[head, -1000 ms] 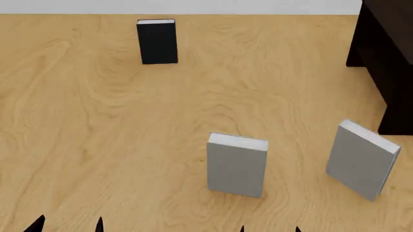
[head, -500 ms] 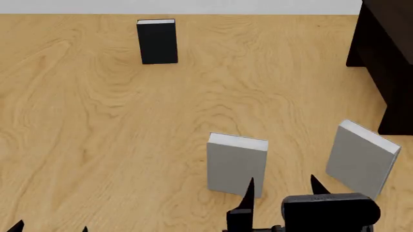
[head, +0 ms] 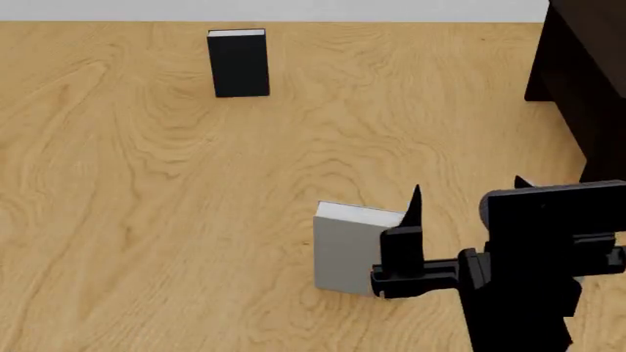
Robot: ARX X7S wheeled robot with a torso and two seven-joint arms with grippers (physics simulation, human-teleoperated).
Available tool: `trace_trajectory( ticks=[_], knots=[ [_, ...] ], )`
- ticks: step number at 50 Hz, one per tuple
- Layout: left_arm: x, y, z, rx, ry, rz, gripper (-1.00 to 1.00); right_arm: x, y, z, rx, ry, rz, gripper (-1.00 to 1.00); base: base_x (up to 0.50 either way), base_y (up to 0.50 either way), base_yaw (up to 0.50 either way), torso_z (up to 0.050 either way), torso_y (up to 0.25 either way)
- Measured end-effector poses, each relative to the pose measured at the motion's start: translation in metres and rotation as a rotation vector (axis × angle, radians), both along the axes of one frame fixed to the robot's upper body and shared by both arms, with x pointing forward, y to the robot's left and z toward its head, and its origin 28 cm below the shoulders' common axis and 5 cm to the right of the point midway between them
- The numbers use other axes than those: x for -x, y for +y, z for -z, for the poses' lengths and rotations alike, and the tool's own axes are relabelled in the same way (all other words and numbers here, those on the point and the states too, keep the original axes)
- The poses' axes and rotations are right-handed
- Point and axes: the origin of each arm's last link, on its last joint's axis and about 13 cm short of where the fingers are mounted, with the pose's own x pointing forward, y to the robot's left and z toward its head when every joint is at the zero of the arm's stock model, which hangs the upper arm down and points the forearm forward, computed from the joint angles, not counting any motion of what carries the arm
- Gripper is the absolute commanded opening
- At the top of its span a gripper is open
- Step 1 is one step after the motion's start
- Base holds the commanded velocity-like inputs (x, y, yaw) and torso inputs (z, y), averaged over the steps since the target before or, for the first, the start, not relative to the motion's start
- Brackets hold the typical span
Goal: Pick up the book on the right and place it on the cabinet shelf.
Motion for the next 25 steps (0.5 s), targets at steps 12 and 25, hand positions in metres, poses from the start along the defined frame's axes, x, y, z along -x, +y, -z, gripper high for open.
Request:
trace_trajectory(
  ticks=[12, 25],
  knots=[
    [0.004, -0.002, -0.006, 0.021, 0.006, 0.012, 1.00, -0.002, -0.006, -0.019, -0.007, -0.013, 0.005, 1.00, 0.00, -0.05, 0.00, 0.000, 0.000],
    [0.006, -0.002, -0.007, 0.038, 0.010, 0.024, 1.00, 0.001, -0.008, -0.028, -0.005, -0.027, -0.001, 1.00, 0.10, -0.39, 0.00, 0.000, 0.000]
  ],
)
